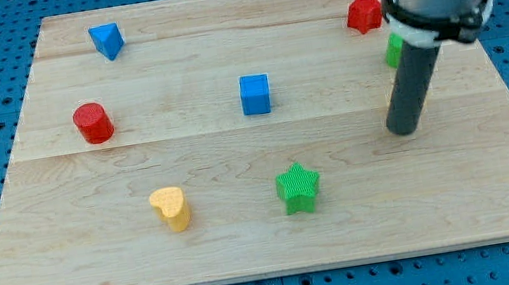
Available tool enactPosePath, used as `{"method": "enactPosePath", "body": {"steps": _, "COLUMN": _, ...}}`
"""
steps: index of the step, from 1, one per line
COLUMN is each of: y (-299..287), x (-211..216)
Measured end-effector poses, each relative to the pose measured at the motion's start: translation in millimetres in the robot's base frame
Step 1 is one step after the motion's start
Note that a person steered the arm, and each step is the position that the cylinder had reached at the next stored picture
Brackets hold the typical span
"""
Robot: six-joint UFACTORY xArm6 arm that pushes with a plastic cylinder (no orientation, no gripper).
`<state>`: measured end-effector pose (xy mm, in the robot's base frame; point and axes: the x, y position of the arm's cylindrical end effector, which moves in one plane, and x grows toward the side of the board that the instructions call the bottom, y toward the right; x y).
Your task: Slightly move the green cube in between the red star and yellow hexagon
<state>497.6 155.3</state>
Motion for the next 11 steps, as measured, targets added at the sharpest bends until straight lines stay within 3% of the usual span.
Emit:
{"method": "enactPosePath", "body": {"steps": 1, "y": 32, "x": 19}}
{"method": "enactPosePath", "body": {"steps": 2, "y": 76, "x": -24}}
{"method": "enactPosePath", "body": {"steps": 4, "y": 80, "x": -115}}
{"method": "enactPosePath", "body": {"steps": 6, "y": 72, "x": -114}}
{"method": "enactPosePath", "body": {"steps": 8, "y": 77, "x": -145}}
{"method": "enactPosePath", "body": {"steps": 10, "y": 55, "x": -136}}
{"method": "enactPosePath", "body": {"steps": 11, "y": 67, "x": -166}}
